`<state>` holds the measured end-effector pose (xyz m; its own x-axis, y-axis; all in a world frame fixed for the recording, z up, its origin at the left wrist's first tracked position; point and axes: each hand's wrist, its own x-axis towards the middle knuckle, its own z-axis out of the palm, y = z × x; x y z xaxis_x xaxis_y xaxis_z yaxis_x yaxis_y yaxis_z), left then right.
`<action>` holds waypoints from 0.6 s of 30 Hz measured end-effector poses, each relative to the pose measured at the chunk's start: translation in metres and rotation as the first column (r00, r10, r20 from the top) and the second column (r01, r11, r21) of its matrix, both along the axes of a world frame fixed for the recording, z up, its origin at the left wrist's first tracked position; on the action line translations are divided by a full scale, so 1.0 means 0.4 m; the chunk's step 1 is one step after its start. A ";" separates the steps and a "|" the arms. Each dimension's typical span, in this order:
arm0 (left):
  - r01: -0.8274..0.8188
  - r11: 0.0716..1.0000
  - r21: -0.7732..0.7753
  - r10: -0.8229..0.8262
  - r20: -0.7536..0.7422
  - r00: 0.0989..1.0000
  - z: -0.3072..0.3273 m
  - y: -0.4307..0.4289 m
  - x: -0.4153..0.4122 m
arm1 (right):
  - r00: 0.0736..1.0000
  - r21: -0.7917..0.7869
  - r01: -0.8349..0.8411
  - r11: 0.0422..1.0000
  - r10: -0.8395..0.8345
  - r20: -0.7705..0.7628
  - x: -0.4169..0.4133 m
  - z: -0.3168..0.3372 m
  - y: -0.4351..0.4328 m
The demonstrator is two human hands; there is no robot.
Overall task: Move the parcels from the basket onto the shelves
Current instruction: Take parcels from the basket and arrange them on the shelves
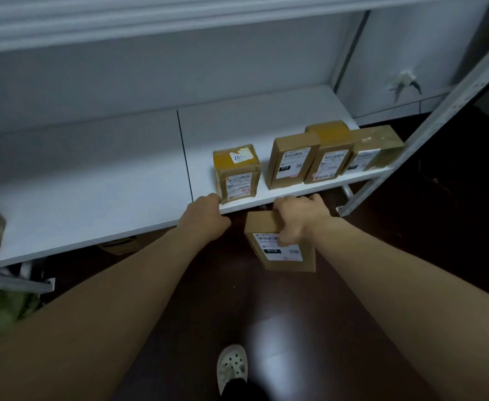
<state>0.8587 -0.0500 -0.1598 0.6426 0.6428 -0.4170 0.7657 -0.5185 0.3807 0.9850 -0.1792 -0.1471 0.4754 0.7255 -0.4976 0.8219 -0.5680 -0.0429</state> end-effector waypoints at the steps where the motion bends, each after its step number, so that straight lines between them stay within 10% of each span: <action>1: 0.030 0.998 0.048 -0.029 -0.030 0.999 -0.012 0.022 0.020 | 1.000 -0.016 -0.009 1.000 0.009 0.023 0.021 -0.007 0.013; 18: 0.263 0.945 0.195 -0.224 -0.200 0.954 -0.234 0.263 0.363 | 0.976 -0.023 -0.180 0.983 0.176 -0.131 0.281 -0.193 0.158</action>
